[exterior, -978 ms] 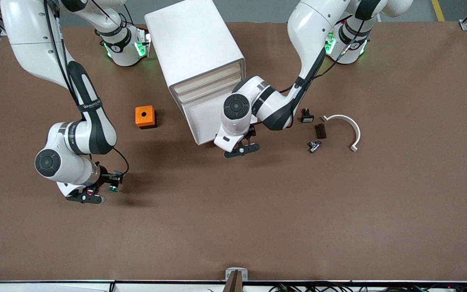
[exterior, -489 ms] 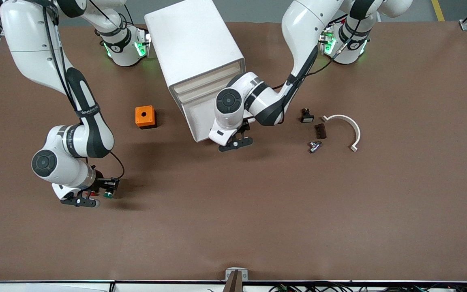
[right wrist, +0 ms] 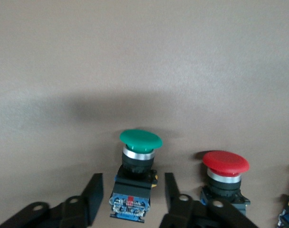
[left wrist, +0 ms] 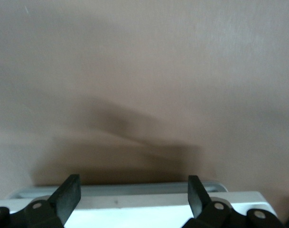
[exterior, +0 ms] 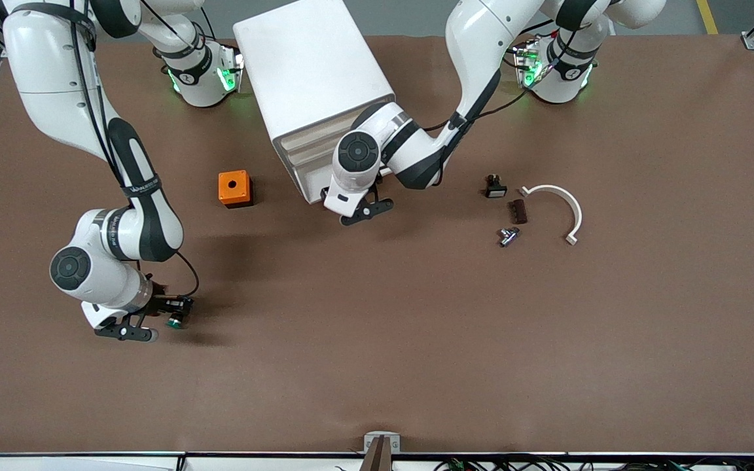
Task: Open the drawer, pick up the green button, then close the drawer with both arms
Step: 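Set the button beside the red button while the left gripper pushes the drawer shut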
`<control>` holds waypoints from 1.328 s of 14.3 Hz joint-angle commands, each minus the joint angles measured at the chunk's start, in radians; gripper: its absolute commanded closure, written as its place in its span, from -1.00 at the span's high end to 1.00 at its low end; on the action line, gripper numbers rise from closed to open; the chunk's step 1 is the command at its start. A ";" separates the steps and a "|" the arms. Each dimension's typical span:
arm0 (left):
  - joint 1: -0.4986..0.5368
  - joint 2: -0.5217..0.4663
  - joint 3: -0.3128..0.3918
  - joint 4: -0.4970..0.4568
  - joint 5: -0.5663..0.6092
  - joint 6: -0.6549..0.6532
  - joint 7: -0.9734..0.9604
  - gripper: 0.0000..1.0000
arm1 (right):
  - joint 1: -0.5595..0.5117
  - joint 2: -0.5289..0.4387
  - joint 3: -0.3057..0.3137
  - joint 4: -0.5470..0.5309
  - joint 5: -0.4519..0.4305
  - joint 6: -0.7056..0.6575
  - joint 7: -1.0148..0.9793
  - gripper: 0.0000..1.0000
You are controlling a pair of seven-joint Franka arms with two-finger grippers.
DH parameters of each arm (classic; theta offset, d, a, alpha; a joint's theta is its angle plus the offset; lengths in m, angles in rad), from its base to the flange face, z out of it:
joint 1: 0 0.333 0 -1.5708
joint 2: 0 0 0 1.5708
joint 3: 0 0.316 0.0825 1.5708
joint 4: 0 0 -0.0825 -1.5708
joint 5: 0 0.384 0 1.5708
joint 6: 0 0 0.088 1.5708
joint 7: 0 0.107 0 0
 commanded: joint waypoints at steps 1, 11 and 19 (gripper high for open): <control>-0.017 -0.008 0.001 -0.014 -0.099 0.012 -0.014 0.99 | -0.025 -0.002 0.011 0.036 -0.006 -0.016 -0.014 1.00; -0.023 -0.004 -0.022 -0.062 -0.212 0.012 -0.005 0.99 | -0.056 -0.213 0.010 0.202 -0.039 -0.313 -0.106 1.00; 0.173 -0.164 -0.009 -0.004 -0.029 -0.101 0.084 0.98 | -0.063 -0.503 0.008 0.195 -0.038 -0.672 -0.100 1.00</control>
